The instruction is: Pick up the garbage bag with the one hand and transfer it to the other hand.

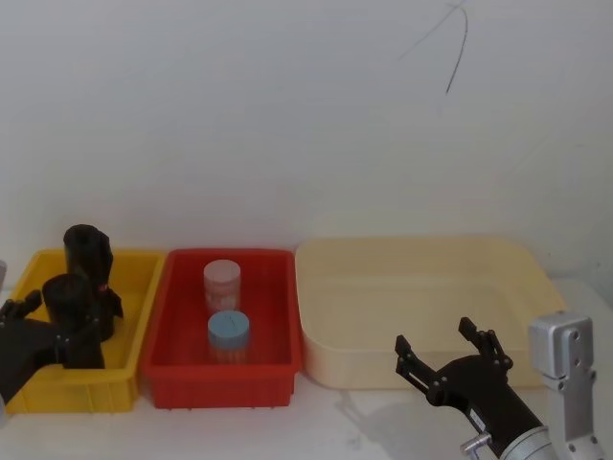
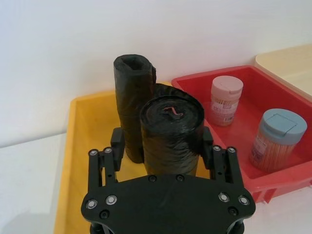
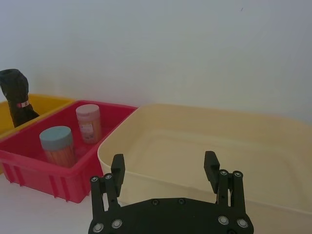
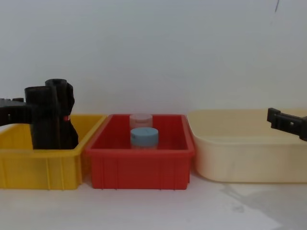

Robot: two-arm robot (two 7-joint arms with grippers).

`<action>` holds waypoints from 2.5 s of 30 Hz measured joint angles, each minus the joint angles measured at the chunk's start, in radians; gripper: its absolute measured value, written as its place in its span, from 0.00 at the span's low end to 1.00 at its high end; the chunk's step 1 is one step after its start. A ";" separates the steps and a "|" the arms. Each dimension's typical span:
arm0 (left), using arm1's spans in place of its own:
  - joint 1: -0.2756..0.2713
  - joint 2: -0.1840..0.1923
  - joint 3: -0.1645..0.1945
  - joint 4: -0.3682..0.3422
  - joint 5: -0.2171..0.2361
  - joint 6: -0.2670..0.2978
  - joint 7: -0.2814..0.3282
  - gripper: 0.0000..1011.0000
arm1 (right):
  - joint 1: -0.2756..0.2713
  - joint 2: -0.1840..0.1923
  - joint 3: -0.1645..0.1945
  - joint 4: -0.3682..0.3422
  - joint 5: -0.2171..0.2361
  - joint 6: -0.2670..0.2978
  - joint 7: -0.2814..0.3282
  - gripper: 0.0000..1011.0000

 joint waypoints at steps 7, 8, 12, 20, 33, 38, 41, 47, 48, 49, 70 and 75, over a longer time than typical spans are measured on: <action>-0.019 -0.002 0.006 0.017 0.006 0.003 -0.008 0.70 | 0.000 0.000 0.000 0.000 0.000 0.000 0.000 0.99; -0.022 -0.002 0.007 0.020 0.007 0.003 -0.010 0.68 | 0.000 0.000 0.000 0.000 0.000 0.000 0.000 0.99; -0.026 -0.003 0.008 0.024 0.009 0.005 -0.012 0.59 | 0.000 0.000 0.000 0.000 0.000 0.000 0.000 0.99; -0.022 0.002 0.001 0.002 0.010 0.005 -0.019 0.54 | 0.000 0.000 0.000 0.000 0.000 0.000 0.000 0.99; -0.062 0.018 -0.034 -0.084 -0.008 0.023 -0.055 0.54 | 0.000 0.000 0.000 0.000 0.000 0.000 0.000 0.99; -0.108 0.019 -0.047 -0.112 -0.037 0.047 -0.086 0.54 | 0.000 0.000 0.000 0.000 0.000 0.000 0.000 0.99; -0.136 0.018 -0.048 -0.121 -0.056 0.063 -0.108 0.54 | 0.000 0.000 0.000 0.000 0.000 0.000 0.000 0.99; -0.197 0.011 -0.037 -0.125 -0.094 0.095 -0.153 0.54 | 0.002 0.002 0.000 -0.003 0.004 0.009 0.009 0.99; -0.204 0.010 -0.035 -0.125 -0.099 0.099 -0.158 0.54 | 0.004 0.005 0.000 -0.006 0.009 0.016 0.017 0.99; -0.220 0.006 -0.028 -0.123 -0.109 0.109 -0.171 0.54 | 0.006 0.007 0.000 -0.008 0.011 0.020 0.022 0.99; -0.402 -0.061 0.127 -0.010 -0.193 0.213 -0.340 0.54 | 0.119 0.059 -0.020 -0.084 0.138 0.241 0.194 0.99; -0.438 -0.075 0.167 0.023 -0.200 0.229 -0.378 0.54 | 0.168 0.067 -0.040 -0.099 0.161 0.302 0.224 0.99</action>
